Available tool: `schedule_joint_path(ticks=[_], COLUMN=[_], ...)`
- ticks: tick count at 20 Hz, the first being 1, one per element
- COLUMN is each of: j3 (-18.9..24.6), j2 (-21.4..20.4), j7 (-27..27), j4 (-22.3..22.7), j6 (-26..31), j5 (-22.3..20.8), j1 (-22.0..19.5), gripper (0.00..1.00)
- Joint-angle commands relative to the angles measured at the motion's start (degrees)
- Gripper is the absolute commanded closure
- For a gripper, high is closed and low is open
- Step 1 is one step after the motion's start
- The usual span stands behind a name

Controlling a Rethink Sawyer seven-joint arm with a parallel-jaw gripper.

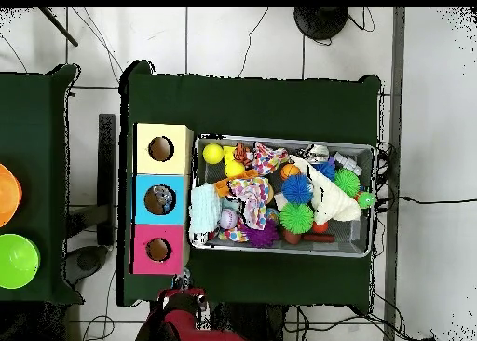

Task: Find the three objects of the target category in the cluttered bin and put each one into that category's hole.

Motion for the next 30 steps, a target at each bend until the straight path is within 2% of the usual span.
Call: schedule_joint_path(ticks=[1, 5, 9, 14, 18, 21, 23, 27, 30], j3=[1.62, 1.49, 2.14, 3.6, 6.19, 7.86, 10.49, 16.21, 18.24], j2=[-2.43, -6.38, -7.7, -12.33, -16.05, -17.79, -19.87, -25.89, -28.77], j7=[15.13, 13.63, 10.72, 5.83, 3.73, 3.53, 3.52, 2.27, 0.73], j4=[-4.12, -3.0, -2.88, -2.84, -2.95, -2.66, -1.68, 0.79, 1.34], j6=[1.01, 4.72, 6.18, 11.42, 15.9, 17.61, 19.47, 24.75, 27.15], j5=[5.78, 3.82, -0.79, -6.62, -9.39, -10.77, -11.15, -8.96, -7.59], j1=[2.84, 0.41, -5.46, -14.24, -19.7, -22.5, -25.12, -29.95, -31.54], gripper=[1.0, 1.0, 1.0, 1.0, 1.0, 1.0, 1.0, 1.0, 1.0])
